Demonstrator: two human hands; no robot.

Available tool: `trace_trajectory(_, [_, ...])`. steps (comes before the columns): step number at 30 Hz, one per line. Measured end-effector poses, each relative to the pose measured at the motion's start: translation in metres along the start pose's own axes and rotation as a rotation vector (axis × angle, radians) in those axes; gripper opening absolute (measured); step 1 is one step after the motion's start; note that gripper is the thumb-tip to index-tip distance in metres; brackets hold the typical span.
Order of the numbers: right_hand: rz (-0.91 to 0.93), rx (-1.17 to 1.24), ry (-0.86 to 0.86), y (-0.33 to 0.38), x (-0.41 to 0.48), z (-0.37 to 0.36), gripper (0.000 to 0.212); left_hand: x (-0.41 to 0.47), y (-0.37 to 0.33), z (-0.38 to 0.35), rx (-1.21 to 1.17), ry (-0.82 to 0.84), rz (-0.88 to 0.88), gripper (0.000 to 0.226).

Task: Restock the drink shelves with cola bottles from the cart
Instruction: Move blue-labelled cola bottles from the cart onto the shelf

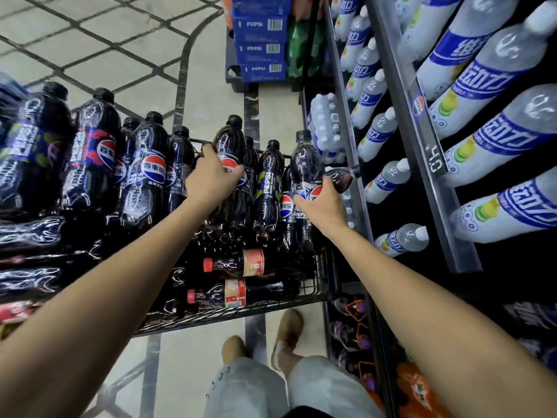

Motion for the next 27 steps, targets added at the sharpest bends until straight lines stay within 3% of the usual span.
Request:
trace_trajectory(4, [0.011, 0.101, 0.01, 0.011, -0.018, 0.003, 0.084, -0.026, -0.001, -0.003, -0.272, 0.07, -0.015, 0.063])
trace_trajectory(10, [-0.025, 0.354, -0.02, 0.02, -0.06, 0.005, 0.081, -0.061, -0.002, -0.016, -0.584, 0.245, 0.008, 0.075])
trace_trajectory(14, [-0.062, 0.448, -0.068, 0.018, -0.097, 0.007, 0.09, -0.089, 0.001, -0.023, -0.611, 0.359, -0.037, 0.079])
trace_trajectory(27, [-0.25, 0.66, -0.356, -0.039, -0.274, 0.03, 0.072, -0.233, -0.015, -0.053, -0.719, 0.783, -0.19, 0.094])
Point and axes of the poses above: each hand's wrist, its own x-axis towards the middle knuckle, its own z-axis out of the back of the hand, y = z × x, the point moved 10 cm from there along x, towards the middle knuckle
